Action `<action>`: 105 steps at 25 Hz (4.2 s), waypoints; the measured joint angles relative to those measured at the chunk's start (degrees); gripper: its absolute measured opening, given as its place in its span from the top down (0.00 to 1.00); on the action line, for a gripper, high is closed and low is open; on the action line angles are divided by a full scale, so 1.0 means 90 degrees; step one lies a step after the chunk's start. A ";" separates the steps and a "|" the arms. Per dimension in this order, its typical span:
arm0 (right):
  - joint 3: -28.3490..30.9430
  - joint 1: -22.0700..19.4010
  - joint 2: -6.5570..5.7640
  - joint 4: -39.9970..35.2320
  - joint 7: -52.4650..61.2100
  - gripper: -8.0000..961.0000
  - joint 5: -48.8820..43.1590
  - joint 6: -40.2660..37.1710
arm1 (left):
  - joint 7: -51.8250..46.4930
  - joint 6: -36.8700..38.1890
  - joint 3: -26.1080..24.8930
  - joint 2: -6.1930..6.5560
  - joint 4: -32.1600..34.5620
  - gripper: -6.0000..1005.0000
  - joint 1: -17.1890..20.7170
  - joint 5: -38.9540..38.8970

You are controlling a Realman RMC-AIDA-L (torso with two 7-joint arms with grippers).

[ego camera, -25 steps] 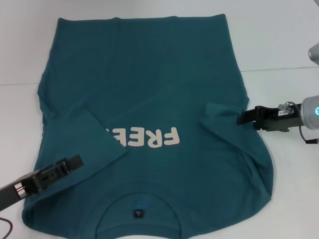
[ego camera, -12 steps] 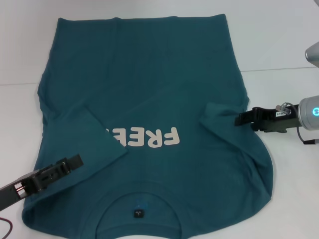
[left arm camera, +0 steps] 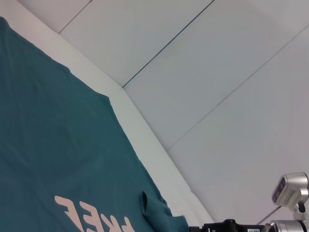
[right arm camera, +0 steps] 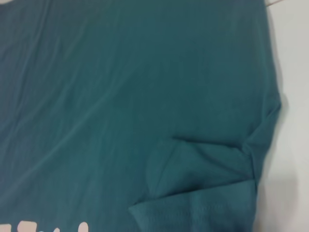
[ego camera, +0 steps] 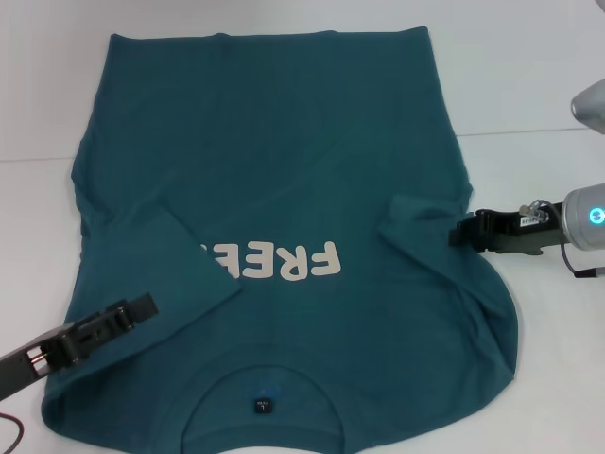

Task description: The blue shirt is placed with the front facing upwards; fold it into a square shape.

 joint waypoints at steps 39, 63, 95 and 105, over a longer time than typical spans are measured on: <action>-0.0129 0.0054 0.0179 -0.0422 -0.0117 0.91 0.0375 -0.1488 | 0.0007 0.0001 -0.0136 0.0000 -0.0001 0.13 0.0048 -0.0004; -0.0132 0.0231 0.0232 -0.0402 -0.0969 0.77 0.0458 -0.2095 | 0.0010 -0.0009 -0.0156 0.0011 -0.0001 0.13 0.0039 -0.0004; 0.0140 -0.0520 -0.0214 -0.0846 -0.1311 0.26 0.1282 -0.3135 | -0.4045 -0.0066 -0.0166 0.0880 0.0254 0.13 0.0267 0.1482; 0.0140 -0.0546 -0.0228 -0.0846 -0.1331 0.27 0.1257 -0.3070 | -0.4140 -0.0478 -0.0175 0.1012 0.0259 0.13 0.0023 0.2052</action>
